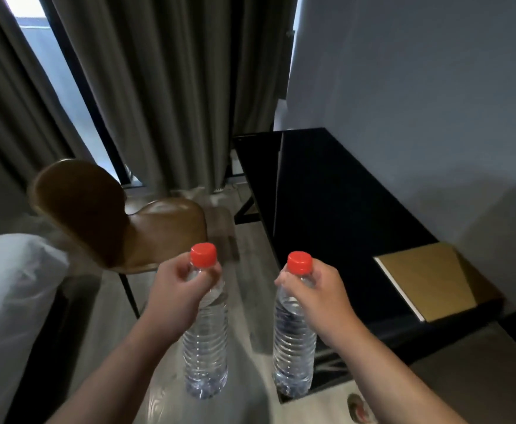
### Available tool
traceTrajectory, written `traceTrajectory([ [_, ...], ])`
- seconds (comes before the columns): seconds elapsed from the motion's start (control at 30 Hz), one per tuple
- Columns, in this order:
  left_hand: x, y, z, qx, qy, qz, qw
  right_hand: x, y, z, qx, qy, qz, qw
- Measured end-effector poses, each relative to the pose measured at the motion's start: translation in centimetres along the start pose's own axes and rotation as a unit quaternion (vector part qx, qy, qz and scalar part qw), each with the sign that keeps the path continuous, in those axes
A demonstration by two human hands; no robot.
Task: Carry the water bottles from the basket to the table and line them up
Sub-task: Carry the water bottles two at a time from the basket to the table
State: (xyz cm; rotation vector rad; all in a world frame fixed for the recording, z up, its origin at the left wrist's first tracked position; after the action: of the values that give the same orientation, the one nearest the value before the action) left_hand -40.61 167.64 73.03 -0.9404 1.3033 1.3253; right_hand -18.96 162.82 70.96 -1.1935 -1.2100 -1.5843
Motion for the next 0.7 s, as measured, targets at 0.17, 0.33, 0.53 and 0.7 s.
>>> traceTrajectory([
  [0.17,-0.4,-0.5,7.2,-0.003,-0.003,-0.012,1.000,0.5,-0.2,7.0,0.001,0.003,0.005,1.000],
  [0.33,1.0,-2.3,14.9,0.024,-0.004,-0.058,0.998,-0.9,-0.2,13.4,-0.001,-0.015,-0.010,1.000],
  [0.53,3.0,-3.4,26.0,0.081,-0.008,-0.095,0.992,-3.2,-1.0,22.5,-0.039,-0.041,-0.043,0.997],
  [0.7,5.1,-4.7,35.2,0.115,0.034,-0.142,0.982,-4.8,-0.8,30.2,-0.099,-0.081,-0.046,0.991],
])
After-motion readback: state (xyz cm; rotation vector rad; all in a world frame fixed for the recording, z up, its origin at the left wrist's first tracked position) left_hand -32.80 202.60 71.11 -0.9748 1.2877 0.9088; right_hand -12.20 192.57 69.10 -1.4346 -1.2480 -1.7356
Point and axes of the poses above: each hand's wrist, its own z-axis towards the middle knuckle, its own y-axis out of the back of the hand, x = y × z, the point moved 10 cm from there along z, towards the middle knuckle, and after that the axes turned 2 degrees about y, right-handed, at the moved point
